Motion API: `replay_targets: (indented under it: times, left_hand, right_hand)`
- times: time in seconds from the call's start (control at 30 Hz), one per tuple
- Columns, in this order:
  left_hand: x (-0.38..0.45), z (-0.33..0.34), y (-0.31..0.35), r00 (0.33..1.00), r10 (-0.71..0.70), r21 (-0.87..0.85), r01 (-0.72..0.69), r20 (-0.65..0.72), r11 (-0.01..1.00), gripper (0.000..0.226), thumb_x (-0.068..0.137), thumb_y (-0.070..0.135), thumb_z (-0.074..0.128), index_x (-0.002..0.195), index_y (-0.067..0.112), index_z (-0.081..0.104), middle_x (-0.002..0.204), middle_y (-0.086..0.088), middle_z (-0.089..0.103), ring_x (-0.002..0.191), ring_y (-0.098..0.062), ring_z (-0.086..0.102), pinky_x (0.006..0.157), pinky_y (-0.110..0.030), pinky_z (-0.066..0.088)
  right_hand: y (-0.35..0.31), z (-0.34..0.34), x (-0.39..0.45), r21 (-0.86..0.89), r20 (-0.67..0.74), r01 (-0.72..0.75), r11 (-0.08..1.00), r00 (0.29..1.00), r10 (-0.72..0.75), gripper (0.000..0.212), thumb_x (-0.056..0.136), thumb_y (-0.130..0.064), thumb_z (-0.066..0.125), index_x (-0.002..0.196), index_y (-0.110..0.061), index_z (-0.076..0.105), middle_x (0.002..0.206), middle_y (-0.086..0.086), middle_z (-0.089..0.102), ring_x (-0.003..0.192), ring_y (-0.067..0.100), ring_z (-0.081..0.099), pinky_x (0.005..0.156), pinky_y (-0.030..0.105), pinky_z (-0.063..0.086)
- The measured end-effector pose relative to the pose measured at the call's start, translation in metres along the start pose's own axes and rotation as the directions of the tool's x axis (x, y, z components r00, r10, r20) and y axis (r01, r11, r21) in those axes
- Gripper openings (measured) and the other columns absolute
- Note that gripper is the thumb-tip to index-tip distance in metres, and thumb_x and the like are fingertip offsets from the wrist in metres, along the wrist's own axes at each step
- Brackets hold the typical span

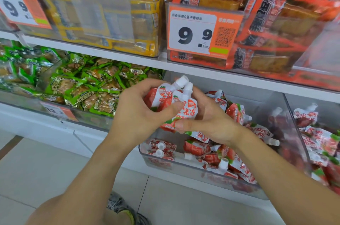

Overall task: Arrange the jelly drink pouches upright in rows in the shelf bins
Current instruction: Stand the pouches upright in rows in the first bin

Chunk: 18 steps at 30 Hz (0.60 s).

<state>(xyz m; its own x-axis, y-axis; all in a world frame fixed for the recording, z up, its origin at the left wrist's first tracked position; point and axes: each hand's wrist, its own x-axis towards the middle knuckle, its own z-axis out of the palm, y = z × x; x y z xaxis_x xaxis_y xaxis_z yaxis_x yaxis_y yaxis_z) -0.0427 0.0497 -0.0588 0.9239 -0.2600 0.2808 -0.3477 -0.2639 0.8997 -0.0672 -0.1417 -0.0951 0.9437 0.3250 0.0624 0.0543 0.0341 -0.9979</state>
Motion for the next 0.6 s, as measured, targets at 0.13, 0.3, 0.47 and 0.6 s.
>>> replay_targets:
  times: [0.13,0.3,0.47,0.6]
  left_hand:
    - [-0.002,0.001,-0.004,0.983,0.044,-0.037,-0.038,0.18,0.999,0.045,0.074,0.032,0.081,0.115,0.025,0.064,0.102,0.007,0.071,0.092,-0.01,0.069,0.079,-0.032,0.058]
    - [-0.012,-0.009,-0.008,0.972,0.096,0.296,-0.158,0.213,0.942,0.084,0.068,0.07,0.067,0.141,0.042,0.037,0.14,0.018,0.033,0.127,0.005,0.037,0.093,0.0,0.033]
    - [-0.014,-0.032,-0.03,0.99,-0.049,0.475,-0.019,0.13,0.88,0.083,0.067,0.06,0.07,0.139,0.031,0.04,0.122,0.01,0.055,0.097,-0.002,0.055,0.083,-0.023,0.048]
    - [-0.023,-0.025,-0.051,0.944,-0.161,0.606,-0.05,0.288,0.794,0.053,0.078,0.045,0.073,0.122,0.026,0.05,0.094,0.009,0.067,0.078,-0.01,0.064,0.066,-0.027,0.05]
  right_hand:
    - [-0.006,-0.003,-0.005,-0.089,-0.091,0.011,0.996,0.996,-0.019,0.071,0.076,0.013,0.073,0.139,-0.009,0.047,0.129,0.013,0.063,0.118,0.027,0.063,0.095,0.037,0.054]
    - [-0.004,-0.008,-0.008,-0.273,-0.176,-0.017,0.962,0.984,-0.033,0.067,0.073,-0.002,0.083,0.132,-0.013,0.053,0.12,0.002,0.068,0.11,0.019,0.067,0.092,0.038,0.056]
    - [0.01,-0.021,-0.003,-0.553,-0.241,-0.127,0.824,0.97,-0.012,0.066,0.067,-0.018,0.09,0.121,-0.023,0.052,0.11,-0.009,0.064,0.098,0.004,0.065,0.081,0.021,0.055]
    - [0.022,-0.011,0.011,-0.649,-0.255,-0.126,0.751,0.965,-0.058,0.061,0.061,-0.03,0.093,0.108,-0.027,0.055,0.104,-0.012,0.063,0.092,0.0,0.062,0.078,0.018,0.052]
